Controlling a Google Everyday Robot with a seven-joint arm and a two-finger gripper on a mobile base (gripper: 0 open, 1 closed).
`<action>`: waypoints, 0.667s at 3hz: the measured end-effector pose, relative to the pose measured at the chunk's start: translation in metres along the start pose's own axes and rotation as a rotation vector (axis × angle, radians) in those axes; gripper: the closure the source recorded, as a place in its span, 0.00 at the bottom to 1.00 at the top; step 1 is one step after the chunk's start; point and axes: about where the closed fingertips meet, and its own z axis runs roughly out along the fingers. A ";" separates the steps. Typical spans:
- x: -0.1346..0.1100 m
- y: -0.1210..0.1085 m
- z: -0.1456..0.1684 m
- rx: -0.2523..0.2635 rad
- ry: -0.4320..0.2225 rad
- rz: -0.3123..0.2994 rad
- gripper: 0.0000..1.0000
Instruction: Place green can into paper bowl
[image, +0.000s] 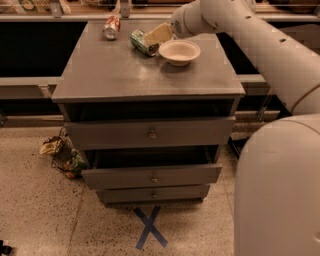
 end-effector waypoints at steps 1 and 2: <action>-0.002 0.005 0.023 -0.004 -0.003 0.001 0.00; 0.000 0.009 0.053 -0.010 -0.007 0.014 0.00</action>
Offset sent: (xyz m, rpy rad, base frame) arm 0.0575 0.0489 -0.0363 0.0338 0.0061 -0.0044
